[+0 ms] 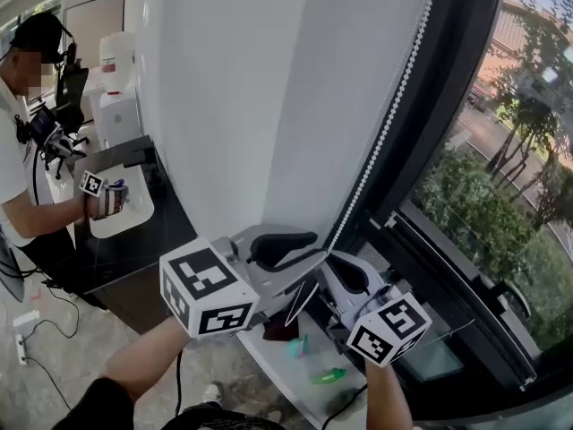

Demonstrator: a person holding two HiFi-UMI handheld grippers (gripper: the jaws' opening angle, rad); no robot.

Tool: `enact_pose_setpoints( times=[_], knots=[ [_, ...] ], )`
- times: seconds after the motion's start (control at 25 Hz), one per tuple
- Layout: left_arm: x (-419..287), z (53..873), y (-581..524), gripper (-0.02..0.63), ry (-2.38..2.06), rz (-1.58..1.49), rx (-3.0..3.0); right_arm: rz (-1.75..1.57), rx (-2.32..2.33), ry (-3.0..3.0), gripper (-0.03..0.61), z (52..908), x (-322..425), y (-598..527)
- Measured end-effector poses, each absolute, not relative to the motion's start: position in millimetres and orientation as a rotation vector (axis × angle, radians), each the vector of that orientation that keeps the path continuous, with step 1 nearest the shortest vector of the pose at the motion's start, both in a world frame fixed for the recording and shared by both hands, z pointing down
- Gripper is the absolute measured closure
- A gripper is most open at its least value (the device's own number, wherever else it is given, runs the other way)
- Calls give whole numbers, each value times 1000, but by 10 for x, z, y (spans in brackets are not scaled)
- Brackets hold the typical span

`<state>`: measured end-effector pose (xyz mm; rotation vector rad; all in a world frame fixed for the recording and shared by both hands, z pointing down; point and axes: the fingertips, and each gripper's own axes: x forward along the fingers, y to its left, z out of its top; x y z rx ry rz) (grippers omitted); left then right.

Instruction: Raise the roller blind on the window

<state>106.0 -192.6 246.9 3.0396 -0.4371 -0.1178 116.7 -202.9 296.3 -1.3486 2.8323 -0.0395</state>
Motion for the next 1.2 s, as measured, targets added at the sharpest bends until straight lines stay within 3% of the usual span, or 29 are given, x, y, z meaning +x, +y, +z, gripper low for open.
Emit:
enact_pose_setpoints(
  times=[0.2,0.28,0.32,0.6,0.88,1.04,1.2],
  knots=[
    [1262,2168,-1924,516,-445,-137,3101,-135,-1378,2870,561,3326,1147,-1983],
    [1336,2170,-1946,544,-483,-100,3133,-159,-1399,2864,561,3418,1176,-1967],
    [1359,2190,-1968,595,-505,-91,3138,-165,-1409,2861,561,3439,1193,-1954],
    [1445,2337,-1986,592,-551,-54,3147,-260,-1424,2863,558,3509,1385,-1822],
    [1430,3070,-2079,592,-577,178,3061,-351,-1617,3009,555,4205,1363,-1808],
    [1335,3465,-2141,592,-617,276,3010,-485,-1632,2783,535,4033,1523,-1806],
    [1206,3481,-2163,591,-691,174,2980,-524,-1661,2576,535,3796,1572,-1826]
  ],
)
